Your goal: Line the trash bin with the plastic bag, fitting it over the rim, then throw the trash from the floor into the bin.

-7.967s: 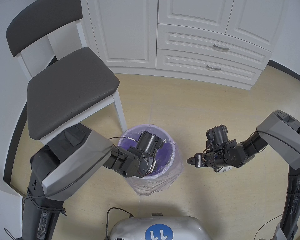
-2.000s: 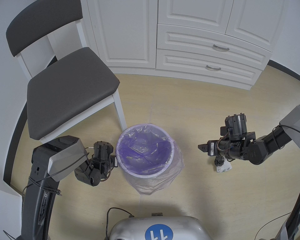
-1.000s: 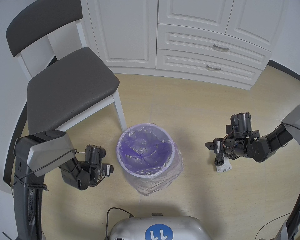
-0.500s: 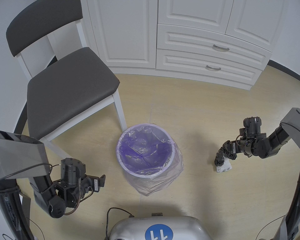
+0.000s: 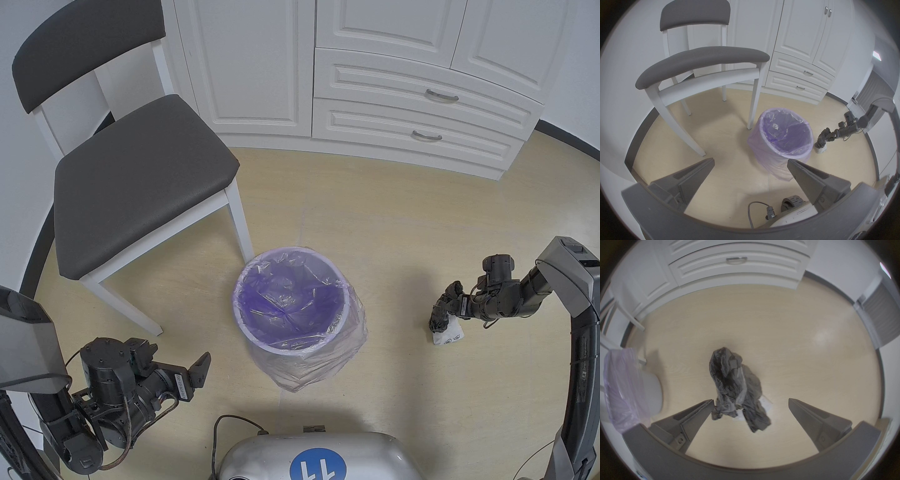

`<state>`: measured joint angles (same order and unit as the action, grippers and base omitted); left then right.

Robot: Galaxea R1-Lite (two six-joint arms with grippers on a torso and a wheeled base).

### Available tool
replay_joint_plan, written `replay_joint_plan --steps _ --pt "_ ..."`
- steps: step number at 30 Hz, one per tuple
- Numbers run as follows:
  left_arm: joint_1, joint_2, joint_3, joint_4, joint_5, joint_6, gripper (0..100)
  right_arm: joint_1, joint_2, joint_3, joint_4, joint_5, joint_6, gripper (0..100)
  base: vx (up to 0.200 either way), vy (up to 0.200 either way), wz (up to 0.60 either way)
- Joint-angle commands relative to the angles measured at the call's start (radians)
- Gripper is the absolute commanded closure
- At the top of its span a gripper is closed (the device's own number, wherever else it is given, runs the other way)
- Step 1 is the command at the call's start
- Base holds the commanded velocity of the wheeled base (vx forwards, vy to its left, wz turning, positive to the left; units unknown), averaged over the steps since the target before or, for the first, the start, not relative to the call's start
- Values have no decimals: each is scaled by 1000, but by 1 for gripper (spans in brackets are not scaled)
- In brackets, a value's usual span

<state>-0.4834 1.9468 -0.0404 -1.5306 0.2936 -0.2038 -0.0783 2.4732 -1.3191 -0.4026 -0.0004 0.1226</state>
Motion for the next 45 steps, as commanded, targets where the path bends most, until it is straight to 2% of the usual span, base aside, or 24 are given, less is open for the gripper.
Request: replay_joint_plan --steps 1,9,13,15,18,27,28,32,35,36,38,40,42,43,44,45 --pt "-3 -63 16 -3 10 -19 0 -17 81 -75 34 62 58 0 0 0 0" --pt "-9 -132 40 -2 13 -39 0 -9 161 -114 -24 60 71 0 0 0 0" --pt "-6 -149 40 -2 15 -43 0 -5 181 -95 -133 59 83 0 0 0 0" --pt "-3 -161 40 -2 50 -43 0 9 199 -63 -266 50 114 0 0 0 0" --pt "-4 -167 40 -2 65 -43 0 17 208 -41 -346 45 126 0 0 0 0" --pt "-11 -206 40 -2 64 -42 0 17 210 -43 -346 45 126 0 0 0 0" --pt "-11 -206 40 -2 64 -43 0 15 210 -40 -358 45 127 100 0 0 0" --pt "-11 -206 40 -2 64 -43 0 12 178 -9 -363 45 127 100 0 0 0" --pt "-11 -209 40 -2 64 -45 0 11 59 57 -352 48 124 100 0 0 0" --pt "-11 -209 40 -2 64 -43 0 14 -74 143 -351 60 118 100 0 0 0" --pt "-11 -209 40 -2 64 -42 0 18 -218 224 -349 69 109 100 0 0 0" --pt "-9 -209 40 -2 64 -43 0 22 -300 267 -344 76 104 100 0 0 0" --pt "-9 -215 40 -2 65 -42 0 41 -461 360 -320 103 81 100 0 0 0" --pt "-9 -215 40 -2 65 -42 0 41 -461 360 -320 103 81 100 0 0 0" --pt "-11 -235 40 -2 64 -42 0 54 -570 423 -295 126 45 100 0 0 0" --pt "-11 -235 40 -2 64 -42 0 54 -576 426 -294 128 43 100 0 0 0"
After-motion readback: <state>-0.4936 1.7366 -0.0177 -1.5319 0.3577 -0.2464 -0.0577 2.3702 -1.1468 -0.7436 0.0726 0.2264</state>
